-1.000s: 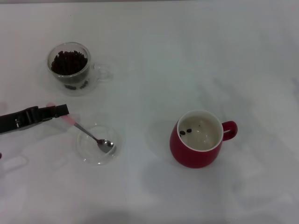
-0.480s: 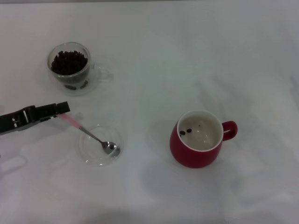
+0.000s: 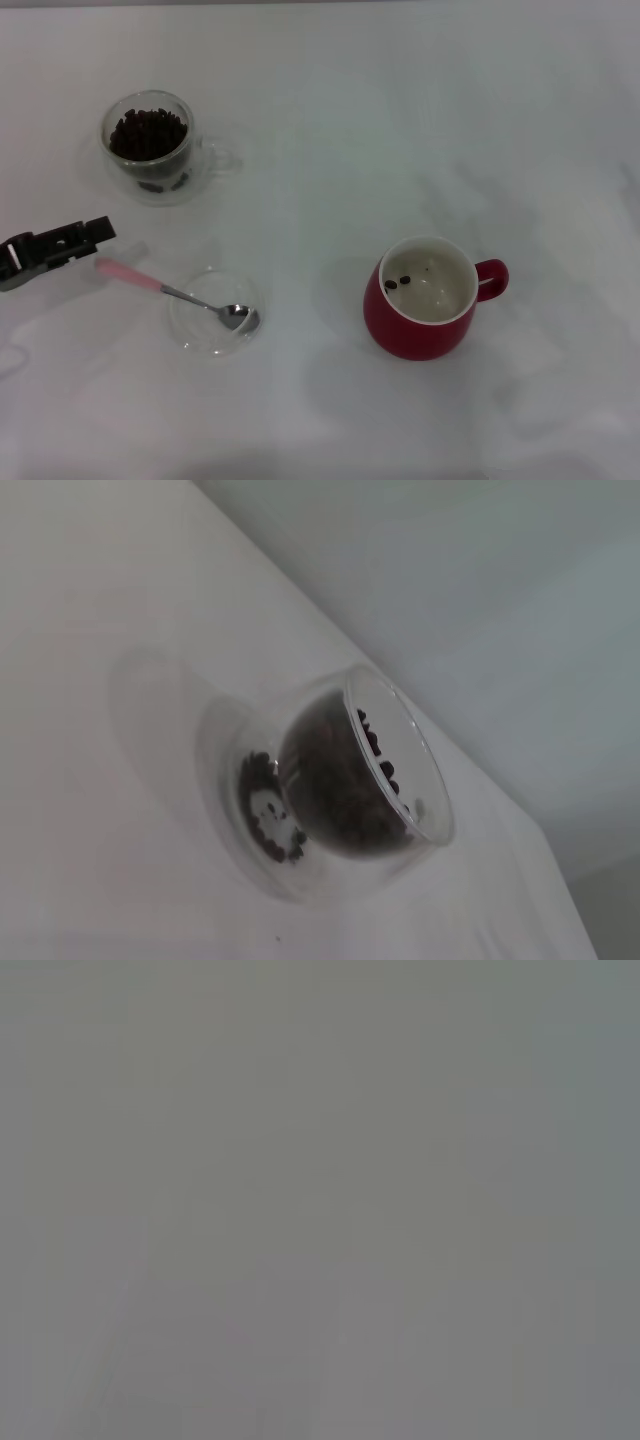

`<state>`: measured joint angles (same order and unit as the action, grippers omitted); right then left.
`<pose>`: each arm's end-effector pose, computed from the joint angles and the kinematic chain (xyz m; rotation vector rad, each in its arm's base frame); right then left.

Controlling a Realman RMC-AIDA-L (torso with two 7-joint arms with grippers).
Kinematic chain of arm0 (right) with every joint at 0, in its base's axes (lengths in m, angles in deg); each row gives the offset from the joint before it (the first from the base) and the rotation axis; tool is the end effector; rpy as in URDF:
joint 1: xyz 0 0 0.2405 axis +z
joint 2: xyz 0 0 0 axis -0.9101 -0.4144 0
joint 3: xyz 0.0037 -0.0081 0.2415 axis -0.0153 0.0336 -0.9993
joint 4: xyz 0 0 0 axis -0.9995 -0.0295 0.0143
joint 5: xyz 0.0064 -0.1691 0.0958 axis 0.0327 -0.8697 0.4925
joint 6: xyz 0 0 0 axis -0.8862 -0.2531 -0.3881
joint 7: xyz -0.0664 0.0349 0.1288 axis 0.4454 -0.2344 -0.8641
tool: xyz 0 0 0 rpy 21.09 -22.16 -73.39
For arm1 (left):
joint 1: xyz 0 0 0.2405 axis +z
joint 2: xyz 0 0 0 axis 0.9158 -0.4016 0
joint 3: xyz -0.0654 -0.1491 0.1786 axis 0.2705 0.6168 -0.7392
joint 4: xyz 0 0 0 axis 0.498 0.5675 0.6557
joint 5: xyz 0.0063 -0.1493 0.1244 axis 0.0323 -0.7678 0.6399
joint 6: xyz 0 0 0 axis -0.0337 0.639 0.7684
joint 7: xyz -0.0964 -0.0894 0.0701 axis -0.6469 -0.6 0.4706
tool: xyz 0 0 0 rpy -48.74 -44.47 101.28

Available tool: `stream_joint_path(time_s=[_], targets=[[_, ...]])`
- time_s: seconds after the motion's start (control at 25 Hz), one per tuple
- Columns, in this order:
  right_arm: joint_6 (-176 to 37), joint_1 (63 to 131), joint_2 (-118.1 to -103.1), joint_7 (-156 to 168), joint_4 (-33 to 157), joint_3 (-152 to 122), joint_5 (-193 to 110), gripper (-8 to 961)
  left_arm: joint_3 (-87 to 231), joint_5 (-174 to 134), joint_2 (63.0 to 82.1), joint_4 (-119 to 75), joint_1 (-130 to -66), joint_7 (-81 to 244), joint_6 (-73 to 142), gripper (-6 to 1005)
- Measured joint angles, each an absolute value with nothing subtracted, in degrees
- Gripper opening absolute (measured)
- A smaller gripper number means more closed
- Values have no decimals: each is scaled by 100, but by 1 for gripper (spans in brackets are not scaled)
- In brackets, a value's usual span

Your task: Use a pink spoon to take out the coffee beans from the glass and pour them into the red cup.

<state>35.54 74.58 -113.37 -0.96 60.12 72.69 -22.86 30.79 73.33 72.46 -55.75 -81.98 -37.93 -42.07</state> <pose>0.3091 0.1913 0.0778 -1.4681 0.0178 0.9512 -0.3193 0.2598 0.0212 -2.1358 -1.8220 -0.8178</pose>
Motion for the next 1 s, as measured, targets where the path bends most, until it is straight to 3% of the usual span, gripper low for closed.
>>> stream_joint_path(time_s=[0.12, 0.56, 0.8, 1.0], targets=[[3555, 7465, -11331, -91, 6012, 7273, -2286, 538, 3160, 7326, 7233, -5608, -8136, -3728, -4243, 615], [3617, 7456, -11328, -88, 6012, 7281, -2286, 537, 3842, 6956, 7013, -5756, -7994, -2681, -4810, 615], [3622, 7447, -11335, -99, 6012, 7269, -2284, 537, 4618, 6731, 7132, -6215, -7911, -1454, -5148, 616], [3622, 7433, -11351, -139, 6012, 7272, -2285, 538, 5367, 6538, 7384, -6189, -7838, 147, -5076, 616]])
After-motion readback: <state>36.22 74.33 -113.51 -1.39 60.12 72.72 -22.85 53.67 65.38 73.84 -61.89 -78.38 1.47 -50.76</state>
